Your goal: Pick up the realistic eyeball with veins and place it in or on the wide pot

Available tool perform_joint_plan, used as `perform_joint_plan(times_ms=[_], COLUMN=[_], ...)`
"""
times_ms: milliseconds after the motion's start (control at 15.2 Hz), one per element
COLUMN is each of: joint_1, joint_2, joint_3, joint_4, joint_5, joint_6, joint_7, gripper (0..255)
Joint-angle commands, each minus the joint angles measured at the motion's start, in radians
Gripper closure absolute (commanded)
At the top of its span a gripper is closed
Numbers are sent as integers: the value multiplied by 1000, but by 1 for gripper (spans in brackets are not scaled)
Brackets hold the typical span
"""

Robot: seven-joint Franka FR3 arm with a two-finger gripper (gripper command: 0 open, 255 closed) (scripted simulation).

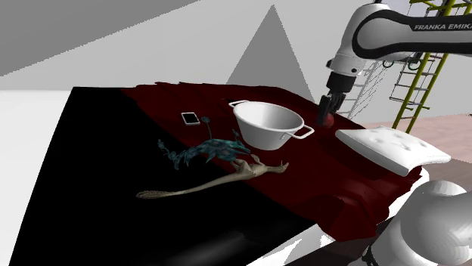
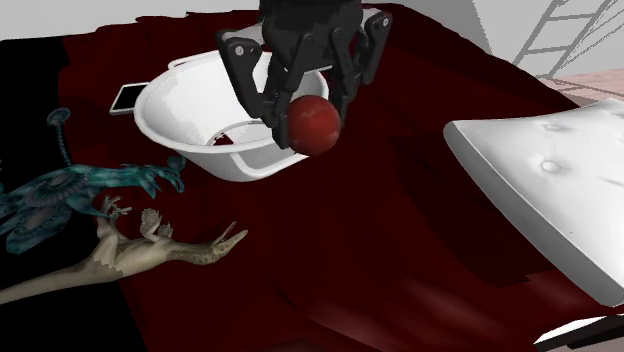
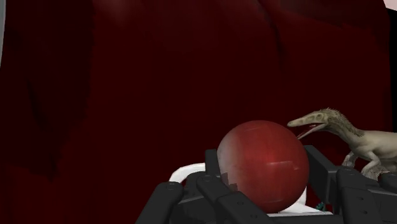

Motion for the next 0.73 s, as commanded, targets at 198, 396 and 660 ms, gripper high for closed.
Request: perform_joint_plan(times_ms=[198,396,660], joint_1=[3,8,26], joint_2=[15,58,215], joint_3=[4,5,5], joint_4=[79,125,248], joint_5=[4,10,31], joint_6=[-65,-68,-34], joint_7=[0,2,9], gripper=[255,255,255])
